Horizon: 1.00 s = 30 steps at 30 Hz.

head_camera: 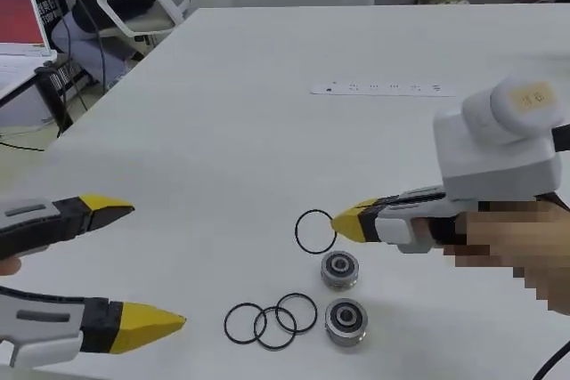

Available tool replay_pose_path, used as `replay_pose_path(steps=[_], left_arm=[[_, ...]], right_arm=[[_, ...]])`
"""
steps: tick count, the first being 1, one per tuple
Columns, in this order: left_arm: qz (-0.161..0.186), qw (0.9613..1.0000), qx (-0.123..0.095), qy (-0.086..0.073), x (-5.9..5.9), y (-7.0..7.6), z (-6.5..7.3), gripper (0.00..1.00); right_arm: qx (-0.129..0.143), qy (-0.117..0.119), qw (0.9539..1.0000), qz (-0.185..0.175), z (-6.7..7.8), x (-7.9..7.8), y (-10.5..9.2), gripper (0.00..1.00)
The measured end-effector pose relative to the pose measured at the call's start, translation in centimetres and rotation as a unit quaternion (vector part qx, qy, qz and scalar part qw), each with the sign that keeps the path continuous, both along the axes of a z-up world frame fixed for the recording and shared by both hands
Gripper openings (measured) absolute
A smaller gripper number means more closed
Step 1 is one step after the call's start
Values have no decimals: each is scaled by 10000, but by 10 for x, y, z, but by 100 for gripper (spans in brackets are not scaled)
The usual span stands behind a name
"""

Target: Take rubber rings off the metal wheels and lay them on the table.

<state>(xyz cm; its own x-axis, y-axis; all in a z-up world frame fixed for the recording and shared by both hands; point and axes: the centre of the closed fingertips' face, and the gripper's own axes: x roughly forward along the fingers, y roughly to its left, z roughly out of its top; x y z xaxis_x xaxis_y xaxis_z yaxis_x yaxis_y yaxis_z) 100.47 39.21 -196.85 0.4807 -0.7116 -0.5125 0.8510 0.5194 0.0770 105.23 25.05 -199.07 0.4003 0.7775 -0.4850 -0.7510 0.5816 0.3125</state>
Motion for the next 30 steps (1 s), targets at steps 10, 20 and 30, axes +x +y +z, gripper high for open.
replay_pose_path(steps=[10, 20, 30], left_arm=[[198, 9997, -158, 75, -5, 3, -7, 85], [238, 9993, -213, 173, -10, -1, -13, 86], [263, 9987, 137, 426, -10, 1, -33, 87]], right_arm=[[156, -65, 9998, 54, 11, -3, 8, 0], [257, -37, 9994, 230, 16, -11, 21, 0], [152, 47, 9986, 511, 7, -23, 36, 0]])
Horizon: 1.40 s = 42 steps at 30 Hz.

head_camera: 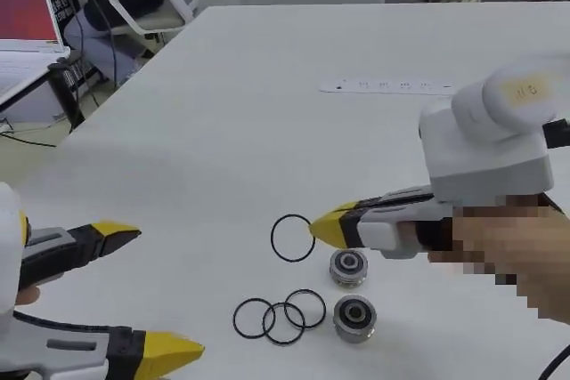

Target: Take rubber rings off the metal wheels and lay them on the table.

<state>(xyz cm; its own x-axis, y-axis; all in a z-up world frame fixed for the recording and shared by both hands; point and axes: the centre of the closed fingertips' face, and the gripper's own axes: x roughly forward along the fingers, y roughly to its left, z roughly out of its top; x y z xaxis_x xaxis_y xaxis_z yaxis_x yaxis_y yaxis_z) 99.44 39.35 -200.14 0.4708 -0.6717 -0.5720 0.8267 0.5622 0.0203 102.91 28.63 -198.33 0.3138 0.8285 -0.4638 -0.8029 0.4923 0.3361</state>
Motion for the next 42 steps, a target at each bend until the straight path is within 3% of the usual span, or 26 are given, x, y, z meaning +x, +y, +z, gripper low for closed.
replay_pose_path(steps=[8, 17, 26, 39, 42], left_arm=[[138, 9996, -221, 96, 2, 3, 1, 91], [194, 9997, -87, 141, 2, 5, -4, 94], [217, 9996, -26, 191, 2, 6, -6, 93], [189, 9995, -31, 264, -1, 5, -8, 92], [182, 9994, -23, 277, -1, 5, -8, 91]], right_arm=[[-80, 126, 9998, 149, -10, -7, 7, 0], [-60, 449, 9986, 266, -30, -15, 16, 0], [-259, 508, 9980, 283, -49, -18, 22, 0], [-336, 864, 9957, -4, -75, -13, 15, 0], [-412, 858, 9955, -30, -78, -13, 14, 0]])
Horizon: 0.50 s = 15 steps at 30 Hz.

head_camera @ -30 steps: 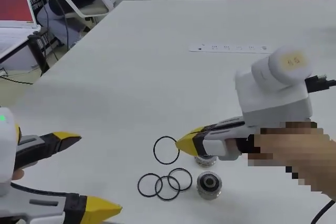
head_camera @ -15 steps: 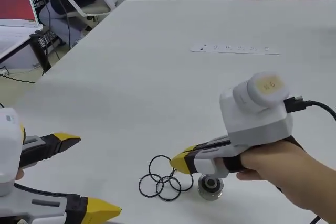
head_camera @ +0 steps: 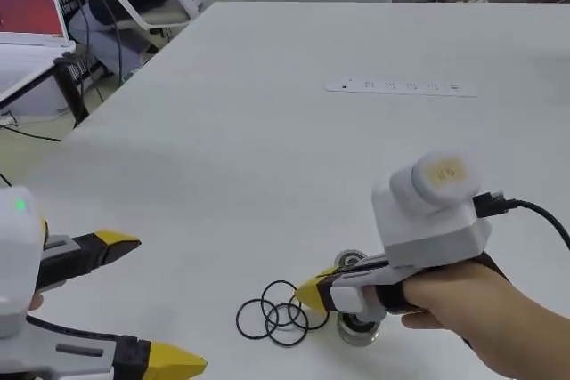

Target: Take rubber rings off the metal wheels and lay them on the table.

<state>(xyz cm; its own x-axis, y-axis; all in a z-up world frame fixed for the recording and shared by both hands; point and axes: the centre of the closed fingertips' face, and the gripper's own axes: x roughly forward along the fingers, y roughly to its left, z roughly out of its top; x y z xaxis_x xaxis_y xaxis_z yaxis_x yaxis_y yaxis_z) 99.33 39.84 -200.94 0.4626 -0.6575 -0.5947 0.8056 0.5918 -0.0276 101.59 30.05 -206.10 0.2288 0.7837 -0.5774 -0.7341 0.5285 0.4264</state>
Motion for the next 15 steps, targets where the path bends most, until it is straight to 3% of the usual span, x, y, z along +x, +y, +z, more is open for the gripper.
replay_pose_path(steps=[5, 15], left_arm=[[-3, 10000, -2, 9, 0, 0, 0, 91], [26, 10000, -42, 21, 0, 0, 1, 91]], right_arm=[[-109, -56, 9999, 22, -5, 0, 1, 0], [-475, -412, 9978, 202, -12, 1, -1, 0]])
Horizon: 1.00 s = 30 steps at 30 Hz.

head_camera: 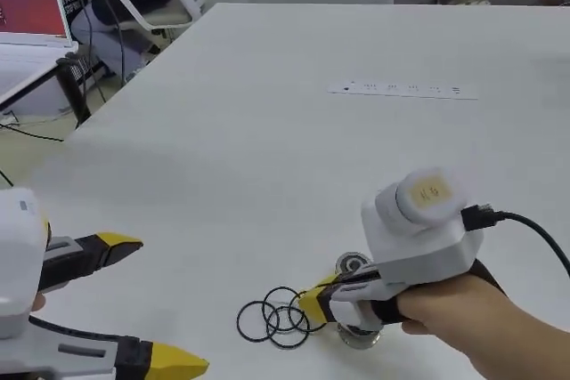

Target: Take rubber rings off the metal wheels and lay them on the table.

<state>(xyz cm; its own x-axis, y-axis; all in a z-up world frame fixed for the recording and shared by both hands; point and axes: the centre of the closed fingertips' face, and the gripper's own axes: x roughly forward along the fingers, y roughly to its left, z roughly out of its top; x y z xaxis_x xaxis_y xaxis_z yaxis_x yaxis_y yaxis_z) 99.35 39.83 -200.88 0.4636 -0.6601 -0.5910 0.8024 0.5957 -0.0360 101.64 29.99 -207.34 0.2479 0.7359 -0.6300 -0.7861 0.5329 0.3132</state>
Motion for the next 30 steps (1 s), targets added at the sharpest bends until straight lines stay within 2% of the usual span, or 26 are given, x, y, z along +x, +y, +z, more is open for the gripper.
replay_pose_path(steps=[11, 19, 30], left_arm=[[-5, 10000, -5, 19, 0, 0, -1, 91], [7, 10000, -5, 28, 0, 0, -1, 91], [29, 10000, -13, 13, 1, 1, 0, 91]], right_arm=[[-140, -183, 9997, 93, -1, 2, 0, 2], [-166, -181, 9997, 69, -2, 4, -2, 4], [-46, -231, 9997, -109, 8, 13, -8, 5]])
